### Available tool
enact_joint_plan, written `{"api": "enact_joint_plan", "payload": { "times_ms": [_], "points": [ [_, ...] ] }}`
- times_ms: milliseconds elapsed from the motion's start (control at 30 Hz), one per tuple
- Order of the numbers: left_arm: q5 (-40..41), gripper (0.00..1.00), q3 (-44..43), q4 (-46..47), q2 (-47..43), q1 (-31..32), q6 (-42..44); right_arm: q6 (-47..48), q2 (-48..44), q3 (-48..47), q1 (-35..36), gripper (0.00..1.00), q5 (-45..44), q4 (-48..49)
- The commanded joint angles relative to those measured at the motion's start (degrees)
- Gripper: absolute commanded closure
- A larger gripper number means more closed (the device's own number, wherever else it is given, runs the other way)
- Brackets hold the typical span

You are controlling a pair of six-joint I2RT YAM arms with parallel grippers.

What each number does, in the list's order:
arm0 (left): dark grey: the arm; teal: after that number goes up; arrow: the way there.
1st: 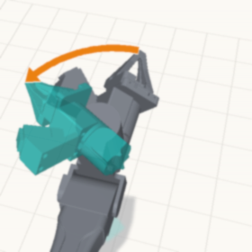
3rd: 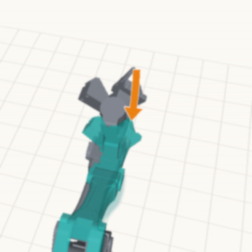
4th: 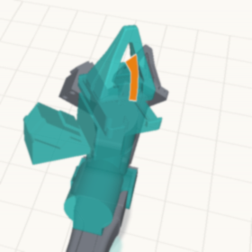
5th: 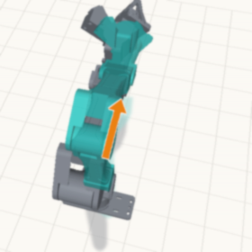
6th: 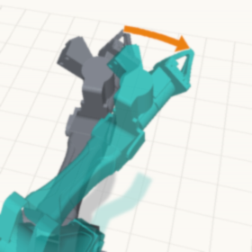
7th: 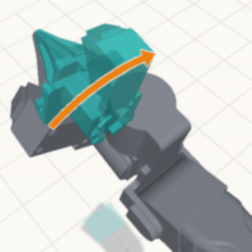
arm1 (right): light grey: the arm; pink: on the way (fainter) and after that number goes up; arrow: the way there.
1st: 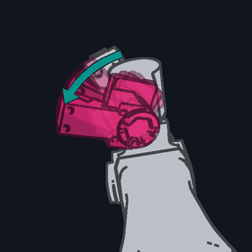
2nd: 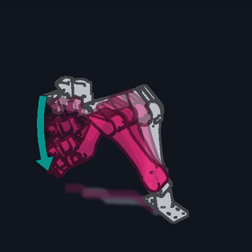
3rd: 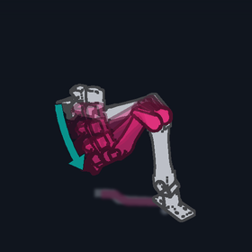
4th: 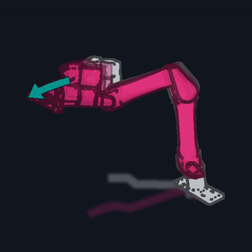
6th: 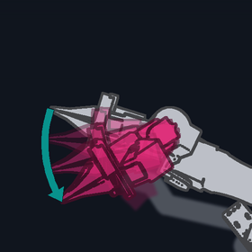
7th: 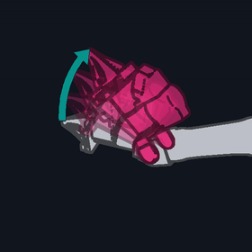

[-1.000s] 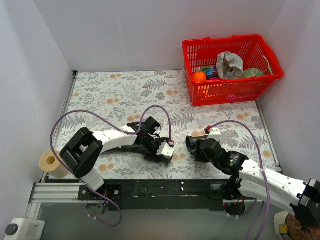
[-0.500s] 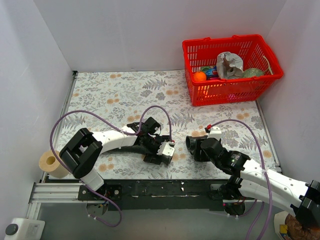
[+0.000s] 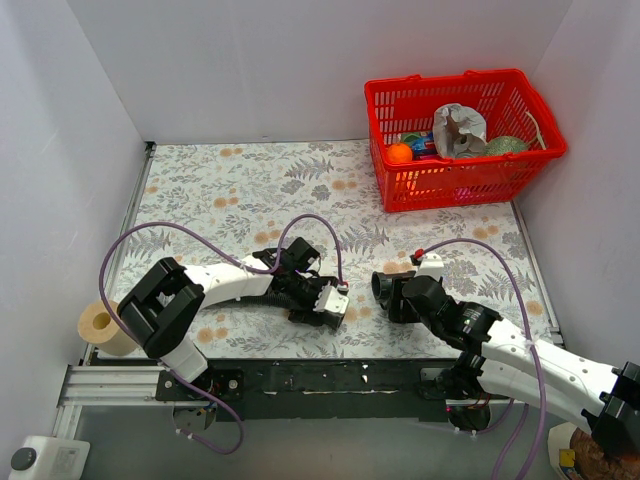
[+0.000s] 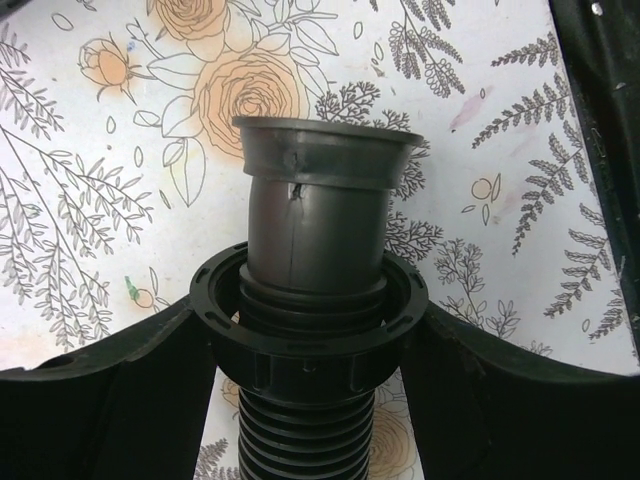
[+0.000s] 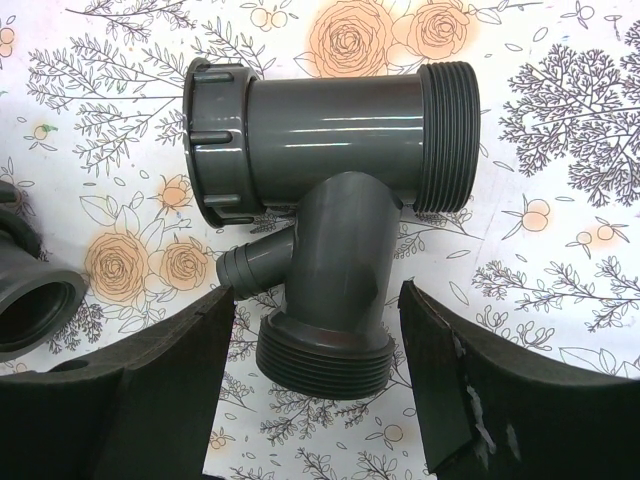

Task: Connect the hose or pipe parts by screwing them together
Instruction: Pick up the pipeline from the center of the board, then adjust the adaptor at the center of the board.

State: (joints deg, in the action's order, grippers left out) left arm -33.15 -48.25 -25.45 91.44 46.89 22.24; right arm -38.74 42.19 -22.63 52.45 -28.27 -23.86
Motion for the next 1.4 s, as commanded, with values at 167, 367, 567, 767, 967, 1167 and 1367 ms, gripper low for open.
{"api": "enact_joint_plan", "payload": {
  "times_ms": [167, 367, 567, 767, 967, 1167, 1367],
  "points": [
    [-1.57, 0.53, -0.18, 4.27, -1.17, 1.44, -0.62, -0.37, -1.50, -1.54, -0.33, 0.26, -0.73, -0.83],
    [-2.10, 0.90, -4.12, 4.62, -1.78, 1.45, -4.83, 0.33, -4.49, -3.03, -0.33, 0.26, -3.19, -3.03],
    [-1.93, 0.94, -12.11, 7.86, -6.53, -0.22, -14.40, -0.28, -6.07, -4.17, -0.33, 0.26, -5.74, -5.23],
    [0.44, 0.96, -18.98, 12.51, -15.14, -3.30, -21.88, -2.83, -6.69, -4.70, -0.33, 0.26, -9.52, -7.08],
    [5.63, 0.96, -19.25, 23.76, -25.07, -4.88, -33.65, -2.83, -1.16, -4.70, -0.41, 0.26, -10.31, -4.98],
    [8.35, 0.93, -22.85, 23.08, -30.34, -4.88, -36.30, -1.87, 5.96, -4.53, -0.77, 0.26, -7.94, -0.84],
    [10.29, 0.87, -27.32, 22.38, -32.64, -4.88, -37.80, -1.34, 9.22, -4.96, -1.47, 0.27, -6.53, 1.80]
  ]
}}
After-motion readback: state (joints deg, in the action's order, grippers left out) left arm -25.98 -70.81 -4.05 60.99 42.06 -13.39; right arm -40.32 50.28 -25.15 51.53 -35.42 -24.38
